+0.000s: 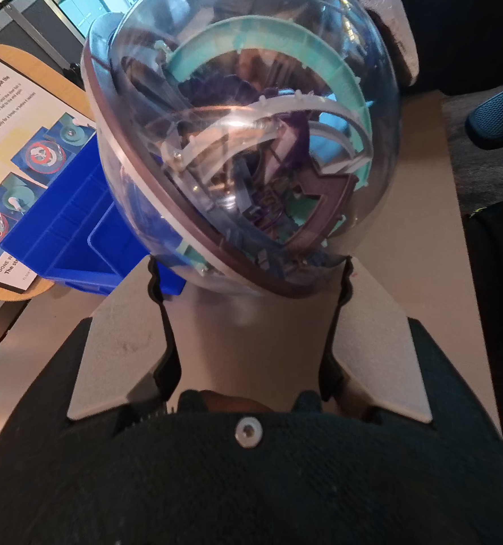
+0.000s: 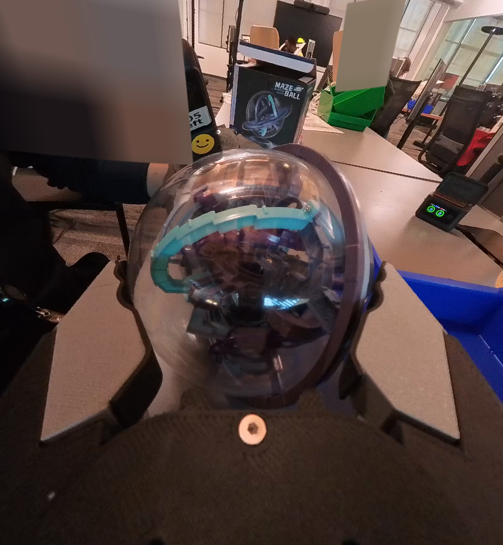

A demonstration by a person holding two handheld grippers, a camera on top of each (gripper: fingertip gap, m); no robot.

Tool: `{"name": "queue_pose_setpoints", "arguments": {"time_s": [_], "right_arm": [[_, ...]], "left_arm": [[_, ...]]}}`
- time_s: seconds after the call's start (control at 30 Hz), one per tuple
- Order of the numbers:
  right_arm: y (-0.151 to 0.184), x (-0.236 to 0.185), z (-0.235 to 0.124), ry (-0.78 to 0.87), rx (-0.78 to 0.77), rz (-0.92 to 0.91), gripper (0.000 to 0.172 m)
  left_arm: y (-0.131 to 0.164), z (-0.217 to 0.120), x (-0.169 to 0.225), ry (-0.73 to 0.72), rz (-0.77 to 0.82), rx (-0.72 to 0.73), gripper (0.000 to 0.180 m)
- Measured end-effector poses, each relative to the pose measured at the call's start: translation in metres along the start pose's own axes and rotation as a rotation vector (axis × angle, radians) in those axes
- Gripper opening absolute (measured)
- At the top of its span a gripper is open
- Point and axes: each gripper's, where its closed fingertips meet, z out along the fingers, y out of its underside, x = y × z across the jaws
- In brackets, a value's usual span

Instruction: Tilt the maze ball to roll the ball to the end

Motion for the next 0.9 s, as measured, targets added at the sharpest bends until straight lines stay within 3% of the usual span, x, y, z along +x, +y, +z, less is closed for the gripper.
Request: {"name": "queue_pose_setpoints", "arguments": {"time_s": [0.9], "right_arm": [[0.0014,-0.0015,-0.0022,-0.03,0.021,0.023,0.156]], "left_arm": [[-0.0043,-0.0036,0.0024,0.006,-0.001,0.027,0.119]]}}
